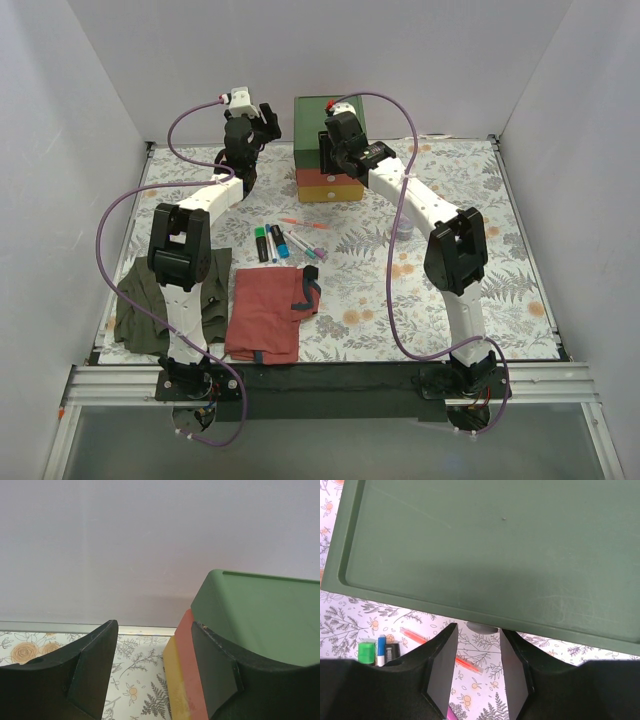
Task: Sort the stationery into containers
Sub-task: Open the drawer in the storage box, then pick up the stationery from the center of the board, then place the stationery in the drawer.
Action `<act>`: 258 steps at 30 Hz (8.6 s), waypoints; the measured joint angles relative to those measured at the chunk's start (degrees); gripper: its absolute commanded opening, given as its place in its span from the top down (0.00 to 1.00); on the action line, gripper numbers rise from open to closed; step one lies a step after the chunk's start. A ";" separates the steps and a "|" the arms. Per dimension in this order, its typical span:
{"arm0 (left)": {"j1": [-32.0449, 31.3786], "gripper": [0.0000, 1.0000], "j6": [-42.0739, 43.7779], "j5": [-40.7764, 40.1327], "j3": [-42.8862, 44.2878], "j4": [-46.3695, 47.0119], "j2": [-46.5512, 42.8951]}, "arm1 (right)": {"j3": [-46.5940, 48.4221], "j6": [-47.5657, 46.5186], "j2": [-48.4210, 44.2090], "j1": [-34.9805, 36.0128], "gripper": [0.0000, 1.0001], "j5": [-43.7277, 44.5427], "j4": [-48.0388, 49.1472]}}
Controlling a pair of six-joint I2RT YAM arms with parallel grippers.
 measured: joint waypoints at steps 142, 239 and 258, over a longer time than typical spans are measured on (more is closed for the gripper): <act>19.78 0.23 1.81 14.45 -13.68 -27.32 -21.44 | -29.77 -67.80 -16.74 -26.36 0.13 -40.92 -18.93; 12.39 0.23 3.34 11.89 -20.59 -24.85 -18.88 | 18.51 -65.26 -4.42 -5.09 0.99 -36.83 -34.53; 12.26 0.22 3.32 12.57 -20.61 -24.02 -19.47 | 18.51 -65.40 0.31 -4.31 0.65 -35.21 -32.65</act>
